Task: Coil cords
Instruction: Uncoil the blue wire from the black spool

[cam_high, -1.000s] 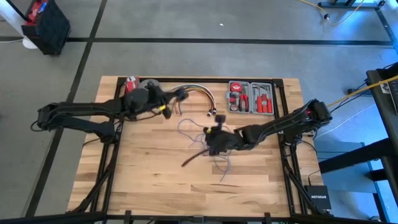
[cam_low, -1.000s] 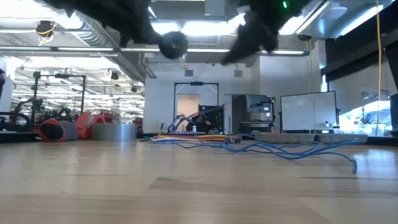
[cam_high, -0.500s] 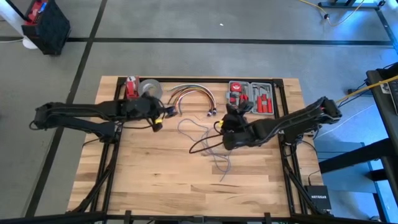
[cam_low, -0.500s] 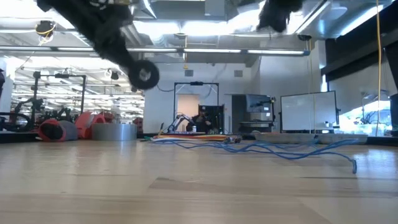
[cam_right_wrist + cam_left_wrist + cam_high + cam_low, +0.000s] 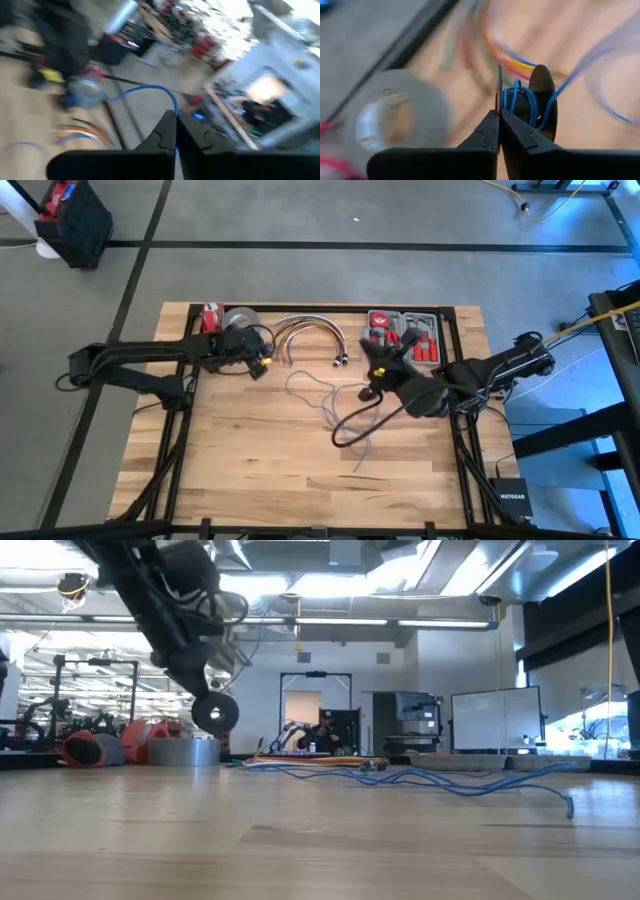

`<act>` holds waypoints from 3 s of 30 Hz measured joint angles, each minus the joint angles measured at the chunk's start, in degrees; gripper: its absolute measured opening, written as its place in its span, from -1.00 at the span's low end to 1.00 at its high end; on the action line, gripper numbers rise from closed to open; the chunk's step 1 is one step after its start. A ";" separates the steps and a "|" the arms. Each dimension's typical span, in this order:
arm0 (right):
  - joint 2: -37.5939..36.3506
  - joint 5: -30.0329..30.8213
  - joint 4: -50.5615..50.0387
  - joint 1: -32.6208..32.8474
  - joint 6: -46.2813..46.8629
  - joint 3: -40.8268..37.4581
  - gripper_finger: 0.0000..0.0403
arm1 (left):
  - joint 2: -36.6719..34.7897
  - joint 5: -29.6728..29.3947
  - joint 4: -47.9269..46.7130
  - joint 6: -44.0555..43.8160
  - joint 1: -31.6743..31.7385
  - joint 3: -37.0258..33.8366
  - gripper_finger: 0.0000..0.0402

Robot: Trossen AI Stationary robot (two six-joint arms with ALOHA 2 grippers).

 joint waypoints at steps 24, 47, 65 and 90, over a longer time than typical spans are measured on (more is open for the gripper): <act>0.22 -28.40 -2.67 2.79 38.08 -35.48 -0.85 | -8.47 -12.98 17.48 -0.87 -3.98 0.00 -0.99; 0.19 -47.45 -0.42 -3.42 37.03 -38.62 -0.03 | -9.42 -1.77 17.64 6.90 -10.14 0.00 -0.99; 0.15 -46.01 -4.59 -3.66 33.65 -22.23 -0.03 | -9.42 -1.82 17.56 6.70 -10.14 0.02 -0.99; 20.16 -45.05 40.57 -18.41 19.04 -33.82 -0.03 | -9.40 -0.02 16.23 6.72 -10.95 0.04 -0.99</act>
